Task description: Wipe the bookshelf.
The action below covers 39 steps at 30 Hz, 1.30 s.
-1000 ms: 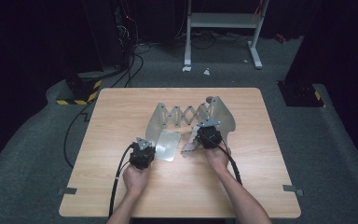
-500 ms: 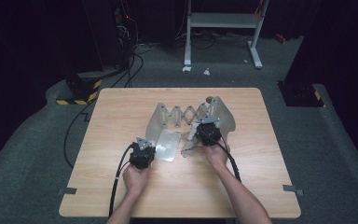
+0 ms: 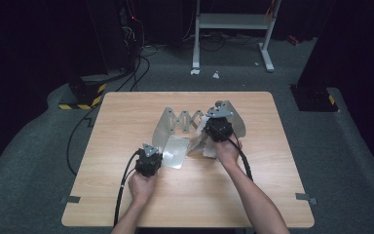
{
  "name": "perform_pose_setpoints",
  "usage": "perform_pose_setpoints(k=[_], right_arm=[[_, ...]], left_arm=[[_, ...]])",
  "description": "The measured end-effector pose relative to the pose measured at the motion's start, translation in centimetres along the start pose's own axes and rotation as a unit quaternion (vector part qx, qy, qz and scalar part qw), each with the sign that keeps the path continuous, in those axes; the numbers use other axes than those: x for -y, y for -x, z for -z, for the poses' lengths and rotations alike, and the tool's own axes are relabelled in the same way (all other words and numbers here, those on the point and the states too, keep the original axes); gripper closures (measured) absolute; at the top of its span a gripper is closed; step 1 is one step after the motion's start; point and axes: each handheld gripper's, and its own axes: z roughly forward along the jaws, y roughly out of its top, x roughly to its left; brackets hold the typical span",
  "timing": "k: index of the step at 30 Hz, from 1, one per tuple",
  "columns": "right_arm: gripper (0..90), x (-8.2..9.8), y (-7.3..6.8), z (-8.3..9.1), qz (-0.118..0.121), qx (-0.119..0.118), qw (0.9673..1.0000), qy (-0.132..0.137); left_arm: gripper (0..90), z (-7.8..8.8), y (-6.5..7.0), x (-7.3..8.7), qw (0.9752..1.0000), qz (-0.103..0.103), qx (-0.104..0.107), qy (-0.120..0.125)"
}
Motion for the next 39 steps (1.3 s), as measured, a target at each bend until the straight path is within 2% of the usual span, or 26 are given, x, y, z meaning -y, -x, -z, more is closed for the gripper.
perform_pose_setpoints(k=[6,10,13,15,17,23,26,29,34,36,39], right_arm=[[85.8,0.3,-0.8,-0.3,0.023,0.021,0.9995,0.007],[85.8,0.6,-1.0,-0.3,0.038,0.027,0.9988,0.01],[85.7,0.7,-1.0,-0.3,0.041,0.024,0.9988,0.013],[85.7,0.8,-1.1,-0.5,0.049,0.022,0.9985,0.009],[85.7,1.3,-1.3,-1.1,0.061,0.027,0.9978,-0.006],[85.8,3.1,-1.0,-2.9,0.022,0.006,0.9993,-0.031],[85.9,3.9,-0.8,-4.4,-0.009,-0.007,0.9987,-0.051],[85.9,4.1,-0.8,-5.0,-0.016,-0.009,0.9981,-0.058],[85.8,3.9,-0.6,-5.3,-0.024,-0.003,0.9985,-0.05],[85.8,3.5,-0.3,-4.8,-0.034,-0.003,0.9988,-0.037],[85.8,2.9,-0.3,-4.4,-0.035,-0.004,0.999,-0.029]], left_arm=[[86.3,0.0,0.0,0.0,1.0,-0.001,0.0,0.0],[86.3,0.0,0.0,0.0,1.0,0.0,0.001,0.0],[86.3,0.0,-0.1,0.0,1.0,0.0,0.001,0.0],[86.3,0.0,-0.1,0.0,1.0,-0.001,0.0,-0.001],[86.3,0.0,-0.1,0.0,1.0,0.001,0.001,0.0],[86.4,0.0,-0.1,0.0,1.0,-0.003,0.001,-0.001],[86.6,0.0,-0.2,0.0,1.0,-0.001,0.003,0.0],[86.7,0.0,-0.1,0.0,1.0,-0.002,0.001,0.0],[86.8,0.0,-0.2,0.0,1.0,0.0,0.004,0.0],[86.9,0.0,-0.2,0.0,1.0,-0.004,0.002,0.0],[86.9,0.0,-0.1,0.0,1.0,-0.003,0.002,0.0]])
